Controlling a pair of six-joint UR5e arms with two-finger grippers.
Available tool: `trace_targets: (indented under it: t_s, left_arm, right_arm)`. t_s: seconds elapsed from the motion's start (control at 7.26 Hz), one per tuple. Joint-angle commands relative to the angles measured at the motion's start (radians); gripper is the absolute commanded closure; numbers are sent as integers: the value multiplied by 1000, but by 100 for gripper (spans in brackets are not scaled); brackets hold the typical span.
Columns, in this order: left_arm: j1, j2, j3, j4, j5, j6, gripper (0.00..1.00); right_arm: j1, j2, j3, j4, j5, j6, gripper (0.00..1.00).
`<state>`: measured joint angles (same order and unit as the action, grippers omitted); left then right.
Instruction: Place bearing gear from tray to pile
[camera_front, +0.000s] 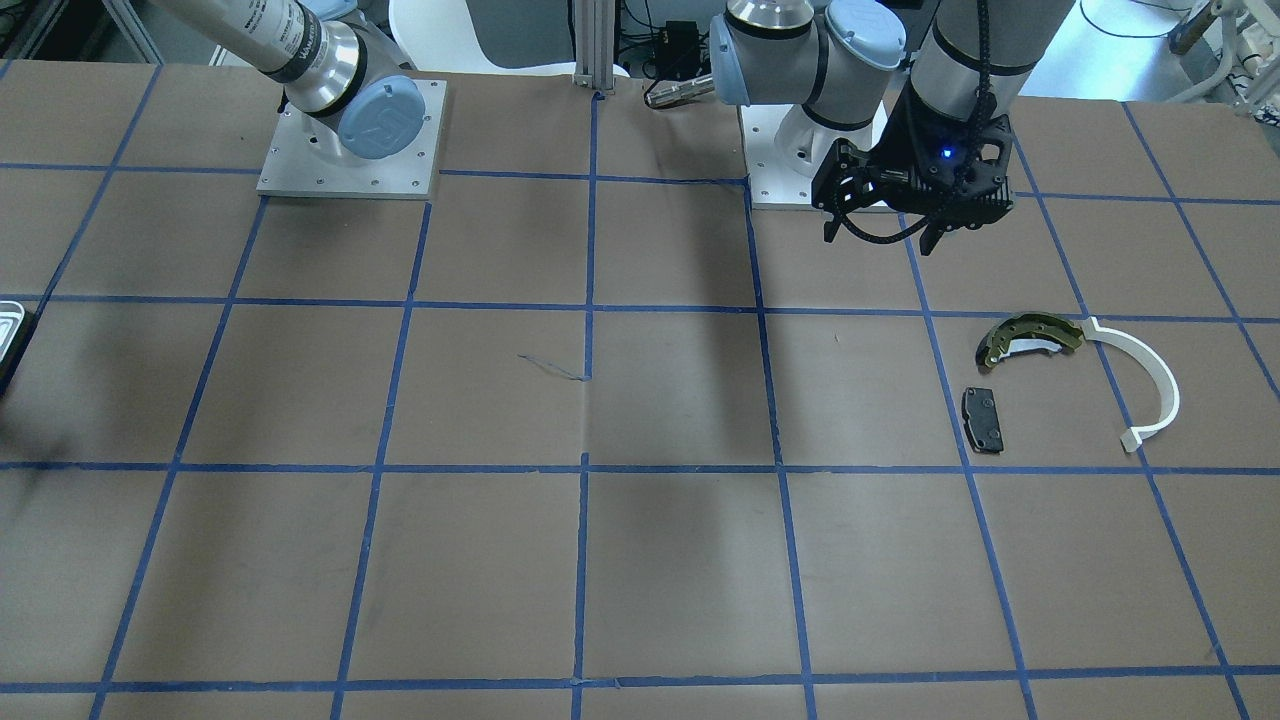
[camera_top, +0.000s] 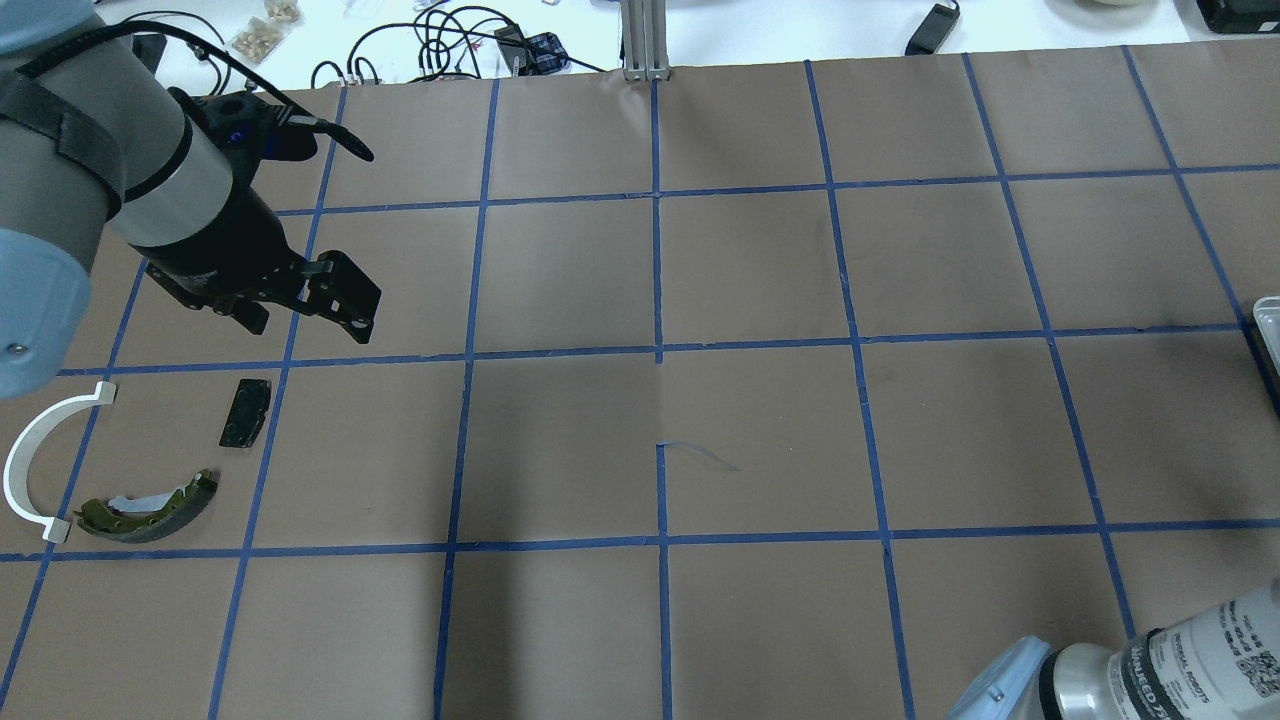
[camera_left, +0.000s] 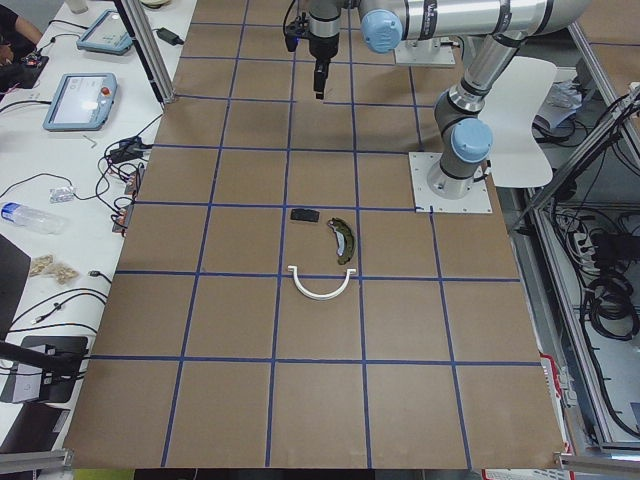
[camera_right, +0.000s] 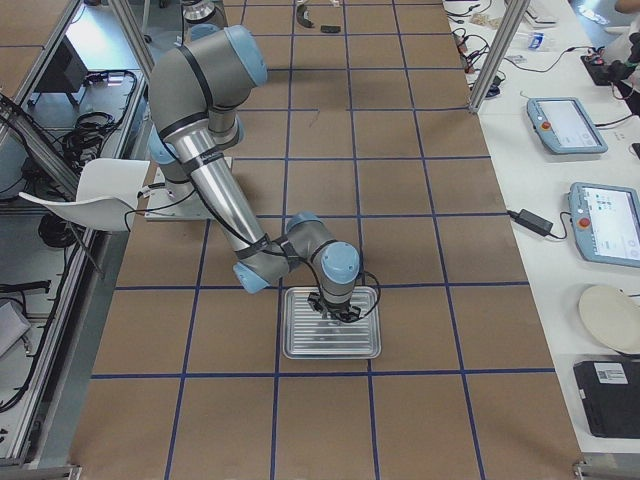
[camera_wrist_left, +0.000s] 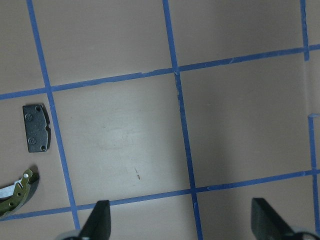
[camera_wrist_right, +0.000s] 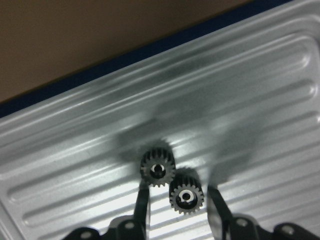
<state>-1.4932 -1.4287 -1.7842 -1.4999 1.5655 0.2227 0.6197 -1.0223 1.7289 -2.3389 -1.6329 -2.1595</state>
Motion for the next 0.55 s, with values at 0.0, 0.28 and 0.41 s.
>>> trace_targets:
  t_s: [0.0, 0.28, 0.41]
  left_arm:
    - [2, -18, -7, 10, 2, 6, 0]
    - [1, -16, -15, 6, 28, 7, 0]
    - [1, -16, -23, 7, 54, 6, 0]
  right_arm:
    - [0, -2, 0, 1, -1, 1, 51]
    - [0, -2, 1, 3, -1, 7, 55]
    - [0, -2, 1, 3, -1, 10, 56]
